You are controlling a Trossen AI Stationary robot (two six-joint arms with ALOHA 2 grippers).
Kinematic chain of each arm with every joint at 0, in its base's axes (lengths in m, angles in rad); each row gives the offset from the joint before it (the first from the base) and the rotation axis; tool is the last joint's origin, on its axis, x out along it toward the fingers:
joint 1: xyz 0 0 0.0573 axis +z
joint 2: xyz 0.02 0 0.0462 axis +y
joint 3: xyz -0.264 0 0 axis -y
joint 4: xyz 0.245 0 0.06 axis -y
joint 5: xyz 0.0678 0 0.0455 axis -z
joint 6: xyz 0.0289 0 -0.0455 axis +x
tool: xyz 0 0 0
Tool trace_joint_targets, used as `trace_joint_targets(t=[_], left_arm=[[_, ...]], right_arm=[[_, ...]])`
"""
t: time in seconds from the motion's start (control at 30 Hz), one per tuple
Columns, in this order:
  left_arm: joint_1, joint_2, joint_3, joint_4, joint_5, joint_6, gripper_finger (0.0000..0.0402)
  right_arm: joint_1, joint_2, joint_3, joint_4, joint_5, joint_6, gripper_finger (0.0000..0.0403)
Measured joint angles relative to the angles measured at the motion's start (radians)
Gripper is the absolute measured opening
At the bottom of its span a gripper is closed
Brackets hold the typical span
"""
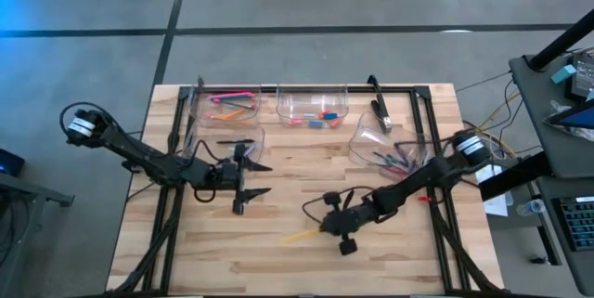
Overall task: Sort crayons/erasers/pens/pencils in bins
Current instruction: Put the yellow pencil into the top left transparent bin
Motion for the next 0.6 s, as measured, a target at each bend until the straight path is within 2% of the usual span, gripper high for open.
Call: trace_joint_targets(t=[0.17,0.37,0.6], left_arm=[[-0.001,0.006,0.0,0.002,0.102,0.0,0.0242],[0.0,0.039,-0.001,0.003,0.105,0.0,0.0242],[0.0,0.135,0.019,0.004,0.108,-0.026,0.0242]], right_arm=[[-0.007,-0.119,0.0,-0.121,0.125,-0.024,0.0018],[-0.019,-0.244,0.001,-0.174,0.238,-0.068,0.0018],[-0.057,-0.315,0.0,-0.214,0.276,-0.075,0.0018]])
